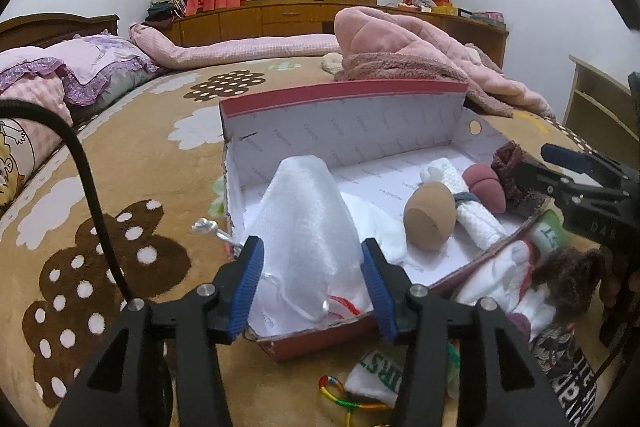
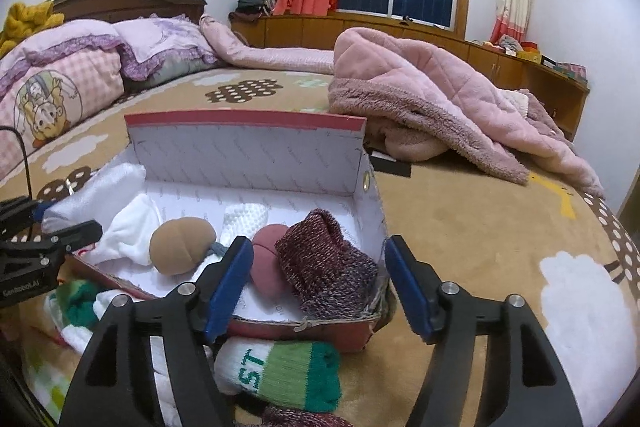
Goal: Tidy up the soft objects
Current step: 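Withdraw both open grippers from the box back over the pile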
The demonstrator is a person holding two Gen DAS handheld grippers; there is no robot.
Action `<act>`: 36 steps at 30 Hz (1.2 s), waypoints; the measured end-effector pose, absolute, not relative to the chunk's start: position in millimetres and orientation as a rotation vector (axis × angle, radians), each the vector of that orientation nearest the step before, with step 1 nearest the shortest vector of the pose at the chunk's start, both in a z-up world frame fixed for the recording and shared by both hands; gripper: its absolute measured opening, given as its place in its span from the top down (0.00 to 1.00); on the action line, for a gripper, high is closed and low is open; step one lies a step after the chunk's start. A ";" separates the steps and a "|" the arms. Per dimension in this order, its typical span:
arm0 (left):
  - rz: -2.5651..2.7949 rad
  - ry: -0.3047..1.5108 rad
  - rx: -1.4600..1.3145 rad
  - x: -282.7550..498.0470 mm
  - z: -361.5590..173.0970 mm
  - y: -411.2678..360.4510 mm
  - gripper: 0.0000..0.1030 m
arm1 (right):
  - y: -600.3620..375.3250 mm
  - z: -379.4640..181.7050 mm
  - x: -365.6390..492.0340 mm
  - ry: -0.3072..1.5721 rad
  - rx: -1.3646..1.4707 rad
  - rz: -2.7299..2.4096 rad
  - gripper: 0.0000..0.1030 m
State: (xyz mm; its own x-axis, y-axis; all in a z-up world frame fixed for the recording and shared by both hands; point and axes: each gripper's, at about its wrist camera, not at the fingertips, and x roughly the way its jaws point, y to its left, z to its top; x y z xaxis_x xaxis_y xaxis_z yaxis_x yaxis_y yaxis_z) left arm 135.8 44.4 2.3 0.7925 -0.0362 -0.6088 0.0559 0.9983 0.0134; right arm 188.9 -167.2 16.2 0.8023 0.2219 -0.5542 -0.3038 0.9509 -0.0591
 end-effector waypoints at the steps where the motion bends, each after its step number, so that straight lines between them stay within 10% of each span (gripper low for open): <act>1: -0.056 0.651 0.026 134.3 2.8 44.5 0.44 | -168.0 16.7 189.1 0.572 -0.144 0.280 0.29; 36: -0.179 0.602 -0.078 66.4 34.6 44.9 0.26 | -183.8 36.1 127.0 0.584 -0.115 0.292 0.23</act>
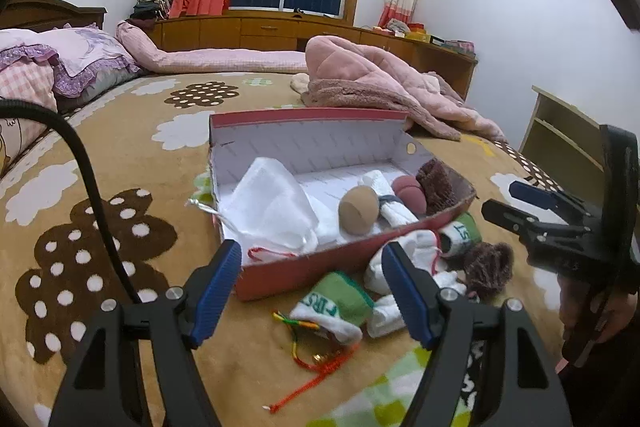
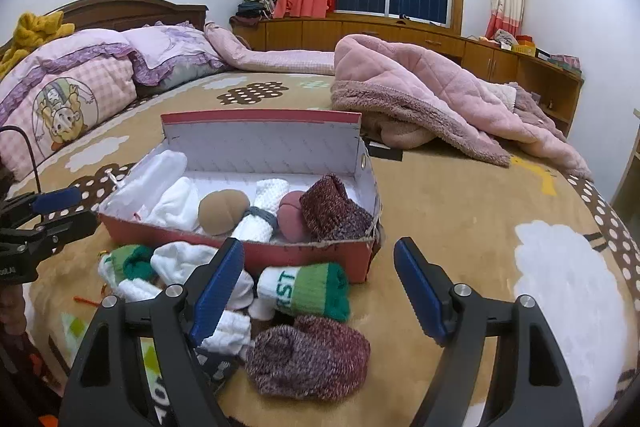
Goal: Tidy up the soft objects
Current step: 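Withdraw both open grippers from the box back over the pile, then grasp the navy embroidered pouch with the right gripper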
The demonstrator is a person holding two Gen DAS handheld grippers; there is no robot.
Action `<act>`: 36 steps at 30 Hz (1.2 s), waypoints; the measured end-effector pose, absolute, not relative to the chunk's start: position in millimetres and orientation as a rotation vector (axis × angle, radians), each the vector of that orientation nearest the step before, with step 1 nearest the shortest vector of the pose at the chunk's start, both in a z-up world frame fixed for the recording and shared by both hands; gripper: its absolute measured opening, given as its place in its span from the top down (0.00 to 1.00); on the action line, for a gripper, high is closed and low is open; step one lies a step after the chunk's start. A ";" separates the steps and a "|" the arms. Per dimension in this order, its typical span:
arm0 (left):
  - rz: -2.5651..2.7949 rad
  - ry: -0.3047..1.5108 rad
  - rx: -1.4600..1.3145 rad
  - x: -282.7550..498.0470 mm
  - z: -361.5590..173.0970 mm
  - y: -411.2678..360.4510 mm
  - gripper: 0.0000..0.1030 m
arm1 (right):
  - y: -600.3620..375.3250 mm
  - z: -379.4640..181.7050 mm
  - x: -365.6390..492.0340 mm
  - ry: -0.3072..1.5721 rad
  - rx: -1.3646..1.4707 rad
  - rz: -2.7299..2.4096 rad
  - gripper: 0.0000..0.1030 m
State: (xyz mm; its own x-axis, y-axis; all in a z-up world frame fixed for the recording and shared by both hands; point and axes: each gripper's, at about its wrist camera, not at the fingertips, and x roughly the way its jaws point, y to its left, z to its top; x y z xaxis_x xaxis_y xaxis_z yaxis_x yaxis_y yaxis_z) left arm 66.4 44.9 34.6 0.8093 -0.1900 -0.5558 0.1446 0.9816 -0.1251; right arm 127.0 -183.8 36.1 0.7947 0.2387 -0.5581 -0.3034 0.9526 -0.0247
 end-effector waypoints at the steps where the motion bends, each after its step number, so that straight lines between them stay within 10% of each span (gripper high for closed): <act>1: -0.181 0.602 -0.079 64.2 34.5 43.4 0.26 | -183.9 35.7 125.0 0.585 -0.116 0.291 0.23; 26: -0.140 0.674 -0.183 22.8 6.8 53.8 0.27 | -197.2 -5.2 78.8 0.727 -0.084 0.285 0.24; 32: -0.129 0.667 -0.261 4.6 5.6 69.2 0.28 | -218.9 -10.3 67.5 0.769 0.003 0.342 0.54; 36: -0.146 0.659 -0.254 1.1 6.8 65.6 0.29 | -224.4 -10.5 63.5 0.767 0.056 0.406 0.55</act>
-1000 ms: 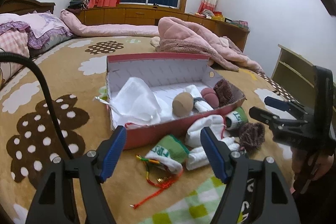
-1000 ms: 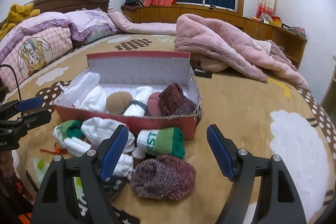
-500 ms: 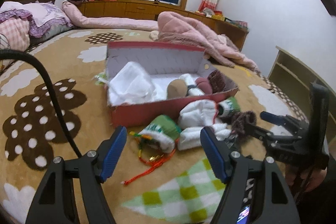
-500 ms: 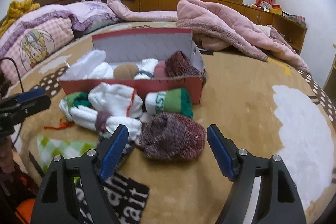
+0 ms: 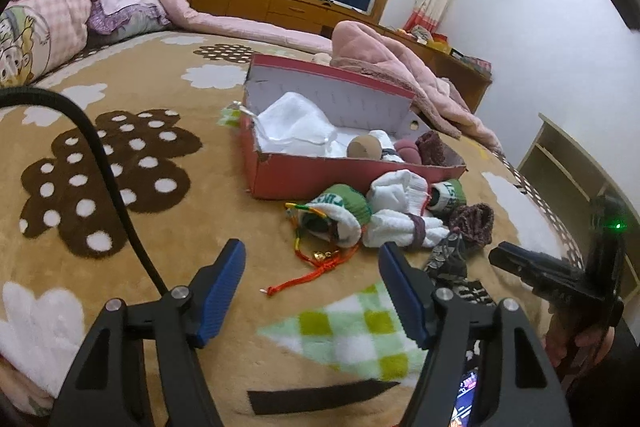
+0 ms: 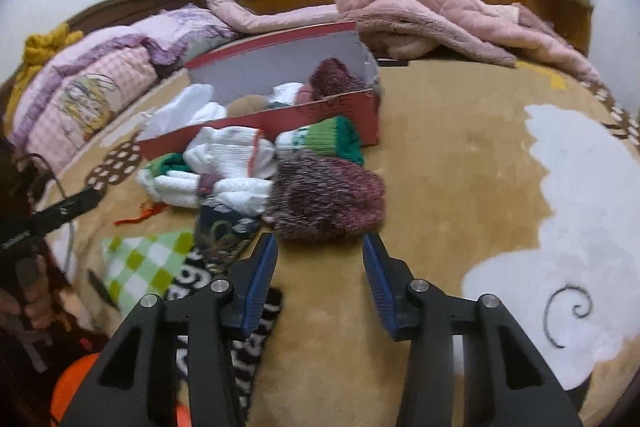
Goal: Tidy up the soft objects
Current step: 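Grasp the navy embroidered pouch with the right gripper, then grasp the red-and-rainbow cord with the left gripper while the right holds the pouch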
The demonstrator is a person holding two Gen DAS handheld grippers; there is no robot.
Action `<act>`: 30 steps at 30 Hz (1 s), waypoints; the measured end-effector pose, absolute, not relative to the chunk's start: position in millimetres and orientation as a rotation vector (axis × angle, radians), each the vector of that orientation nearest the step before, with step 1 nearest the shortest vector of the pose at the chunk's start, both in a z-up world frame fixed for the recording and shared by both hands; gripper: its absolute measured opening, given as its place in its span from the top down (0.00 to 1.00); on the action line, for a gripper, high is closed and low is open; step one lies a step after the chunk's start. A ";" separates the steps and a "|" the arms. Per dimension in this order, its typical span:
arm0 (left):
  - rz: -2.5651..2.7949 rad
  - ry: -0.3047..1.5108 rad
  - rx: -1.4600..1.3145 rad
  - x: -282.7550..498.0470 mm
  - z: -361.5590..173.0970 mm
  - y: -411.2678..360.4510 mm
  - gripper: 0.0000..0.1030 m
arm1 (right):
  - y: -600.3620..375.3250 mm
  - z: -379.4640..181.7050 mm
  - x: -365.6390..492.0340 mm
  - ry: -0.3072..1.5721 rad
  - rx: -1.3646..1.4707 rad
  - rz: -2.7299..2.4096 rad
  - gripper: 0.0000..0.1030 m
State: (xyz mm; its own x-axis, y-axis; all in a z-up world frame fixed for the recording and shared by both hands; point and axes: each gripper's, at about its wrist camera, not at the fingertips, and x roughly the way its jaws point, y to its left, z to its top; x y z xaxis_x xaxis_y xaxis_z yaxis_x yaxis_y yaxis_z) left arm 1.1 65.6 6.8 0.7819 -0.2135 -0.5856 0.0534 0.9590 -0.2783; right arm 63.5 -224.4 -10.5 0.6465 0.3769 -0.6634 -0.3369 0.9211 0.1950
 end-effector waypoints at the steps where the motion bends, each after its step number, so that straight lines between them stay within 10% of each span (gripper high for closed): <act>1: -0.150 0.657 -0.249 2.1 6.6 64.4 0.29 | -223.0 -9.2 62.2 0.760 0.062 0.427 0.55; 16: -0.237 0.731 -0.302 58.8 -14.1 51.4 0.56 | -153.9 -18.7 76.3 0.826 -0.029 0.552 0.62; 21: -0.242 0.748 -0.282 66.7 -19.3 45.6 0.87 | -162.8 -20.6 80.7 0.831 0.028 0.579 0.69; 30: -0.335 0.614 -0.287 43.7 12.0 46.4 0.90 | -172.3 -6.7 68.2 0.751 0.030 0.644 0.70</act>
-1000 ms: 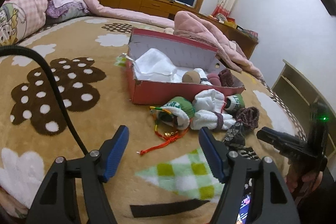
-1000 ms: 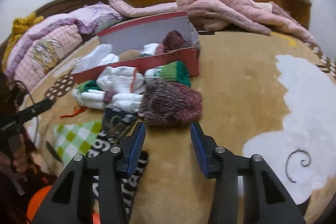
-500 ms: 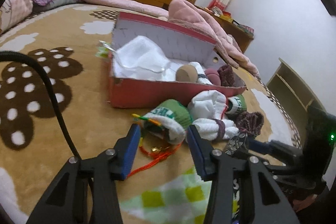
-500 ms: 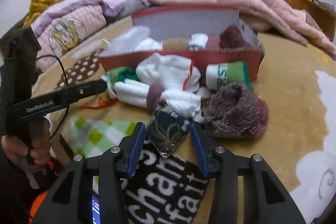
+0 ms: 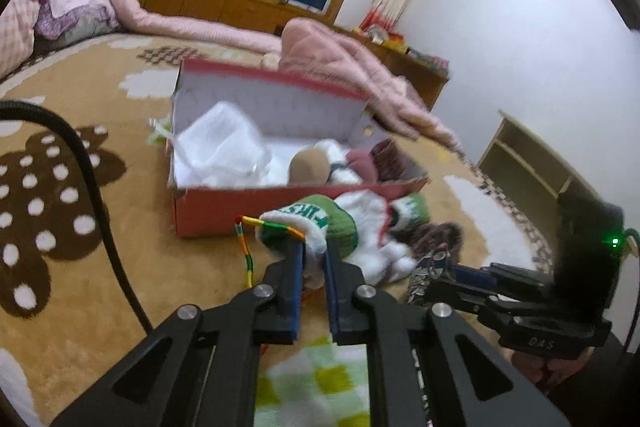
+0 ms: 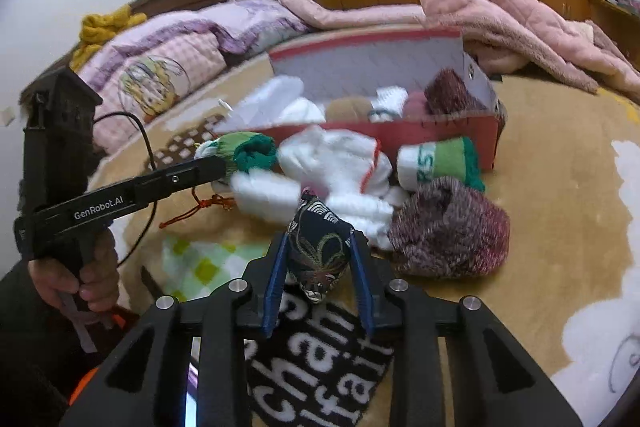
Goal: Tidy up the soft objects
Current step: 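Grasp the red-and-rainbow cord with the left gripper while the right holds the pouch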
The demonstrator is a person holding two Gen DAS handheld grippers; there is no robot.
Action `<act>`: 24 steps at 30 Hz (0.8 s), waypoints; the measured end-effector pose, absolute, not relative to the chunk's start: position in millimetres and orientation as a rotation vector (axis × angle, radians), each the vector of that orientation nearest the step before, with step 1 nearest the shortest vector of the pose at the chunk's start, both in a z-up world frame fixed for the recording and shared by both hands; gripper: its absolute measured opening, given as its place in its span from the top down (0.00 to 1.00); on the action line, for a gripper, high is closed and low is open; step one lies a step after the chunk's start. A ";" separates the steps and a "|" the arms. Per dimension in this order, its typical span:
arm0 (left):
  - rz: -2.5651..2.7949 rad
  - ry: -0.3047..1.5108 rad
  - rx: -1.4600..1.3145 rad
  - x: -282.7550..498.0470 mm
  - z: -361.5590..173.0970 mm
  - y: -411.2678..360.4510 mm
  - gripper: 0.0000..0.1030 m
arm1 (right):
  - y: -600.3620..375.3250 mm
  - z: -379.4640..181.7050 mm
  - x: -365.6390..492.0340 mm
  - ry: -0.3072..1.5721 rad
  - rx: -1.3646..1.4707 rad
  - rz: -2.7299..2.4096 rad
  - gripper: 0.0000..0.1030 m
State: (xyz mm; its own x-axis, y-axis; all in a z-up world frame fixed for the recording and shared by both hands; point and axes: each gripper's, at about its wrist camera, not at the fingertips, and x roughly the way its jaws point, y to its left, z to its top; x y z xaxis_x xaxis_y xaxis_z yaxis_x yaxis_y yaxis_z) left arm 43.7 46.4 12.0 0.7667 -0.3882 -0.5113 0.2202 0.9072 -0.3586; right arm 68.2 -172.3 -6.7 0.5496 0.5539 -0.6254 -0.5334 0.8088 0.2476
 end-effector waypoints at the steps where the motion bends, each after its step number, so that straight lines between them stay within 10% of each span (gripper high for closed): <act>1: -0.344 0.600 -0.296 41.6 16.6 48.2 0.90 | -174.8 -2.2 66.0 0.731 0.040 0.656 0.70; 11: -0.326 0.672 -0.303 48.0 10.5 47.8 0.88 | -189.9 18.8 77.6 0.669 0.139 0.656 0.69; 19: -0.177 0.854 -0.316 32.8 -4.4 71.1 0.54 | -190.2 13.9 76.6 0.688 0.098 0.645 0.69; 24: -0.164 0.892 -0.263 30.7 -23.6 81.2 0.68 | -194.6 13.4 76.1 0.690 0.091 0.637 0.69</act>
